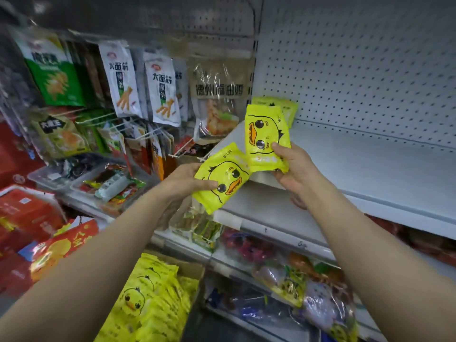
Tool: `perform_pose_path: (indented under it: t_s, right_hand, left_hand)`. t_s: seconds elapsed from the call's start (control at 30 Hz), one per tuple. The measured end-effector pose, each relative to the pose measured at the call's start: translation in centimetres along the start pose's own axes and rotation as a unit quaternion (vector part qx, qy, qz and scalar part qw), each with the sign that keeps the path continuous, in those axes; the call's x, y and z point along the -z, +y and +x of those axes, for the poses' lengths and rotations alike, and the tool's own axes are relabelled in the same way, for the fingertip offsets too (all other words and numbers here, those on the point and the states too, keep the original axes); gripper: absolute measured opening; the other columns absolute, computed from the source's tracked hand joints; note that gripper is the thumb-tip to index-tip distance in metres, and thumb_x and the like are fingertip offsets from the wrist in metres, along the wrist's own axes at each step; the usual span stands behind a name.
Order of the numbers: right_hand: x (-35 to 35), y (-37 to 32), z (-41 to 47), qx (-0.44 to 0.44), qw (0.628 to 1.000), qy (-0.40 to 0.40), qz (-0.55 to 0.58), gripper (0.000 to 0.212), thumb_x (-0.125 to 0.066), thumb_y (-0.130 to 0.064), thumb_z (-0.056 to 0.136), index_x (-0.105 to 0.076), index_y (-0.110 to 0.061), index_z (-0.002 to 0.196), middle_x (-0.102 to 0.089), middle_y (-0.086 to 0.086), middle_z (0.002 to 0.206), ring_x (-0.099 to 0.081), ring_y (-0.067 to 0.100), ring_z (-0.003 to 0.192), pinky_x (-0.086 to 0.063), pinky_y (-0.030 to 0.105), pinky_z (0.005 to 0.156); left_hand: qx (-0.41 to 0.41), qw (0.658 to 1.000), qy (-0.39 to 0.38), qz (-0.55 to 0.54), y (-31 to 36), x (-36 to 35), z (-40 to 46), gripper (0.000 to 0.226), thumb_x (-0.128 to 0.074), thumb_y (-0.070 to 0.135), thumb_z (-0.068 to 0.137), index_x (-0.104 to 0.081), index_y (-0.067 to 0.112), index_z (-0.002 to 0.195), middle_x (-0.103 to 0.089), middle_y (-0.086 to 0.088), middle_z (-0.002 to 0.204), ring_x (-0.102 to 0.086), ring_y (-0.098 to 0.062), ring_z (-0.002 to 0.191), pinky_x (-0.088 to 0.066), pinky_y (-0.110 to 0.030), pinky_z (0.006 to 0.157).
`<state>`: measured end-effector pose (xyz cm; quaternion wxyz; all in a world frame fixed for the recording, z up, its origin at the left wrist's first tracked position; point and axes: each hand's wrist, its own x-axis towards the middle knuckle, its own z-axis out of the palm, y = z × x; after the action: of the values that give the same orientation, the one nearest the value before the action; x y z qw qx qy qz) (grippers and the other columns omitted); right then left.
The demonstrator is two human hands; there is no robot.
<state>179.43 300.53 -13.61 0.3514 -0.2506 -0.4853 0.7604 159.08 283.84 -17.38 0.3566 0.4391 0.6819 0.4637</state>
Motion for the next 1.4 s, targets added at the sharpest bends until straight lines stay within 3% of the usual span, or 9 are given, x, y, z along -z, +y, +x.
perform_pose_path:
  t_s: [0.27,0.33,0.43,0.53,0.63,0.97,1.07,1.2,1.4]
  right_hand:
    - [3.9,-5.4,5.8,0.049,0.994,0.089,-0.032,0.039,-0.059,-0.008,0.092,-0.057,-0.004,0.131,-0.07,0.013,0.112,-0.07,0.024,0.085,-0.056,0.03,0.065]
    - [4.7,-6.5,7.6,0.052,0.992,0.112,-0.017,0.038,-0.058,-0.008,0.093,-0.058,-0.003,0.13,-0.069,0.014,0.117,-0.07,0.025,0.088,-0.056,0.03,0.065]
    - [5.6,-7.7,9.8,0.056,0.989,0.139,0.006,0.04,-0.055,-0.011,0.093,-0.057,-0.004,0.132,-0.066,0.014,0.126,-0.066,0.029,0.099,-0.055,0.03,0.068]
    - [7.0,-8.3,12.3,0.06,0.985,0.162,0.019,0.039,-0.056,-0.012,0.093,-0.058,-0.007,0.131,-0.066,0.013,0.126,-0.064,0.031,0.113,-0.05,0.041,0.096]
    - [8.3,-8.6,14.0,0.067,0.983,0.173,0.007,0.038,-0.058,-0.014,0.092,-0.059,-0.007,0.13,-0.068,0.012,0.124,-0.065,0.03,0.114,-0.048,0.043,0.103]
    - [10.5,-9.3,16.2,0.086,0.98,0.178,-0.031,0.031,-0.054,-0.011,0.095,-0.061,-0.009,0.125,-0.072,0.01,0.114,-0.072,0.021,0.086,-0.056,0.025,0.061]
    - [10.9,-9.5,16.7,0.094,0.979,0.176,-0.045,0.033,-0.056,-0.012,0.094,-0.061,-0.009,0.126,-0.071,0.011,0.117,-0.071,0.024,0.093,-0.057,0.029,0.071]
    - [11.4,-9.7,17.5,0.098,0.977,0.18,-0.066,0.039,-0.06,-0.014,0.091,-0.06,-0.01,0.13,-0.068,0.012,0.124,-0.064,0.034,0.113,-0.049,0.042,0.093]
    - [11.4,-9.8,17.9,0.096,0.978,0.161,-0.092,0.036,-0.057,-0.011,0.093,-0.06,-0.009,0.128,-0.068,0.014,0.121,-0.066,0.033,0.105,-0.051,0.041,0.088]
  left_hand:
    - [-0.06,0.989,-0.064,0.122,6.4,0.6,12.8,0.037,-0.081,0.013,0.076,-0.064,0.017,0.109,-0.072,0.002,0.097,-0.068,0.004,0.068,-0.049,-0.01,0.06]
    - [-0.065,0.986,-0.089,0.121,6.9,0.6,16.6,0.048,-0.084,0.018,0.072,-0.062,0.015,0.114,-0.071,0.001,0.105,-0.07,0.0,0.082,-0.053,-0.014,0.071]
    - [-0.084,0.975,-0.117,0.168,7.4,0.7,21.9,0.098,-0.093,0.055,0.047,-0.054,0.024,0.131,-0.063,0.003,0.129,-0.061,-0.018,0.117,-0.047,-0.04,0.104]
    - [-0.103,0.955,-0.13,0.246,8.6,0.4,26.4,0.095,-0.09,0.05,0.058,-0.046,0.026,0.139,-0.045,0.011,0.142,-0.044,-0.016,0.131,-0.032,-0.034,0.113]
    - [-0.139,0.931,-0.123,0.314,10.0,-0.2,29.6,0.078,-0.082,0.037,0.074,-0.045,0.023,0.141,-0.041,0.007,0.141,-0.042,-0.015,0.127,-0.033,-0.021,0.102]
    - [-0.238,0.913,-0.03,0.33,10.7,-1.3,35.4,0.063,-0.086,0.027,0.069,-0.056,0.022,0.124,-0.059,0.003,0.114,-0.05,-0.009,0.097,-0.036,-0.018,0.068]
    - [-0.259,0.913,-0.017,0.316,10.4,-1.8,36.1,0.059,-0.087,0.025,0.067,-0.056,0.021,0.116,-0.055,0.007,0.109,-0.051,-0.012,0.101,-0.032,-0.012,0.064]
    - [-0.284,0.904,0.01,0.318,10.0,-2.0,37.2,0.057,-0.087,0.025,0.065,-0.056,0.019,0.113,-0.056,-0.002,0.113,-0.049,-0.018,0.108,-0.031,-0.024,0.072]
    - [-0.308,0.893,0.049,0.326,9.2,-1.9,38.0,0.058,-0.089,0.029,0.063,-0.059,0.014,0.111,-0.054,-0.003,0.109,-0.047,-0.017,0.102,-0.024,-0.023,0.07]
